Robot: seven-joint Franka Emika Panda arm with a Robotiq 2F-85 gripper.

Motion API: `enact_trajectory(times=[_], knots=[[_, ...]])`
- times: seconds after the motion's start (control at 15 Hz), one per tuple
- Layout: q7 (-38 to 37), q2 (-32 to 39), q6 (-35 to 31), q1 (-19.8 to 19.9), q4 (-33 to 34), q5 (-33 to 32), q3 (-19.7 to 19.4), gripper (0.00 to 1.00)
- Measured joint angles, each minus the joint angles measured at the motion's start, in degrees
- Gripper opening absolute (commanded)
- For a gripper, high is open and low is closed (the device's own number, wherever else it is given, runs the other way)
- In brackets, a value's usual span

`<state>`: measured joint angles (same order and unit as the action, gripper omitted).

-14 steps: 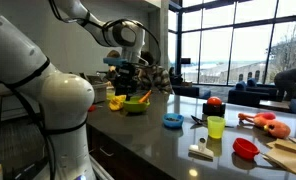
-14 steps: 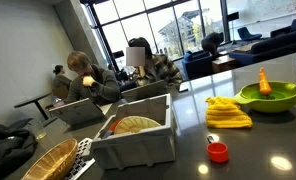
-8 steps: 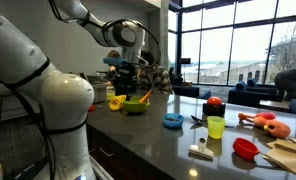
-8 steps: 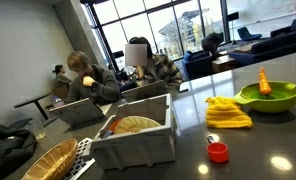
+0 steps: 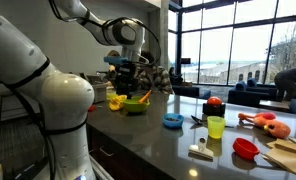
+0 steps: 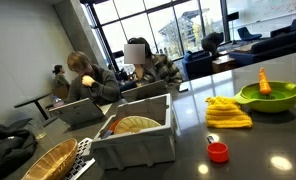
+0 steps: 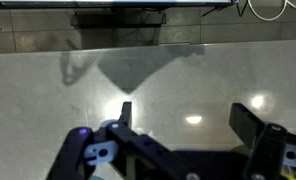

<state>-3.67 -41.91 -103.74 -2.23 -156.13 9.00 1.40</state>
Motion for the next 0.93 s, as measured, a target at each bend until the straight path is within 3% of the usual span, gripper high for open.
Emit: enact_trajectory(times=[0.53,0.93], knots=[[-0.09,-9.04,1.35,-0.70,3.03,0.00,2.45,1.00],[-2.23,-6.92,-0.28,0.01,4.10,-0.18,2.79,1.00]])
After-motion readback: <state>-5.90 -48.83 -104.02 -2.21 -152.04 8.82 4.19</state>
